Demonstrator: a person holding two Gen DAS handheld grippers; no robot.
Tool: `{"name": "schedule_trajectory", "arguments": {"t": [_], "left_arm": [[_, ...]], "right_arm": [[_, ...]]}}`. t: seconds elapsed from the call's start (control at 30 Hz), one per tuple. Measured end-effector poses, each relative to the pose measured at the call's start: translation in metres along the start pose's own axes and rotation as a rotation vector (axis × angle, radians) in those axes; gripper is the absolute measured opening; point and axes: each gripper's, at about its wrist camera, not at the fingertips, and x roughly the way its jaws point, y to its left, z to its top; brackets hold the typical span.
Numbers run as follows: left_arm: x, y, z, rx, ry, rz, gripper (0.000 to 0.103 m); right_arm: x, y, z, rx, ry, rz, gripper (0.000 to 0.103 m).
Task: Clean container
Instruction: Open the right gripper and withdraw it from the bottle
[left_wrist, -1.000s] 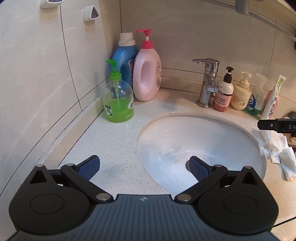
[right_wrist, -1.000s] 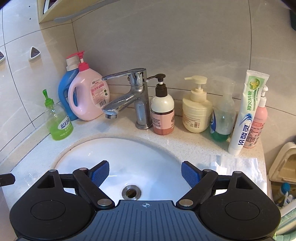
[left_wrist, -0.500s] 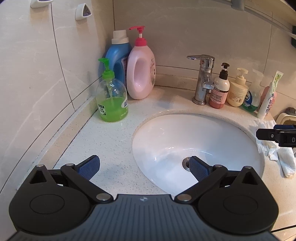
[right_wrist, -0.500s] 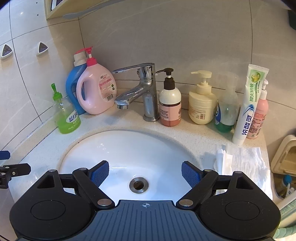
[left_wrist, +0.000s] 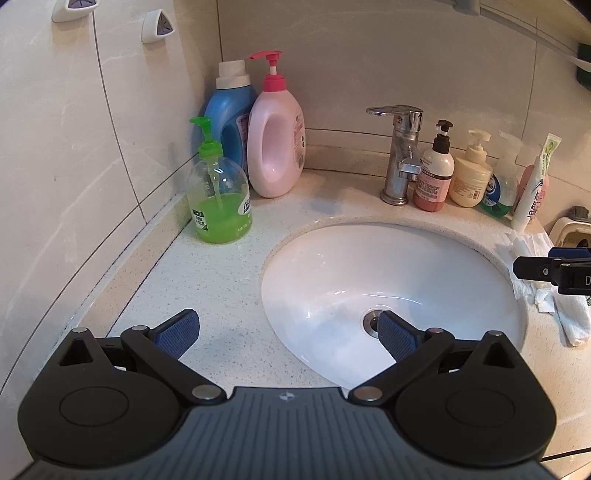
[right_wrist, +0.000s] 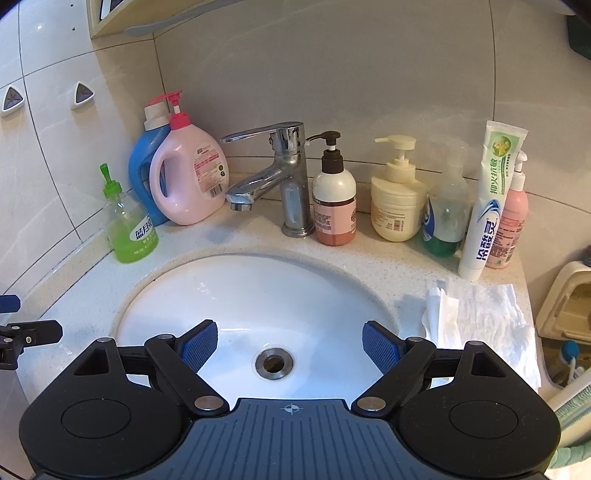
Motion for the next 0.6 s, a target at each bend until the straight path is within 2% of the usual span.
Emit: {"name": "schedule_trajectory", "arguments": {"t": [0.6], "left_arm": [[-0.0013,-0.0050,0.0013,-0.012,-0.003,0.010,0.103]], "right_arm": [[-0.0025,0.0006,-0.0040,-0.013,0.005,0.011,0.087]]}}
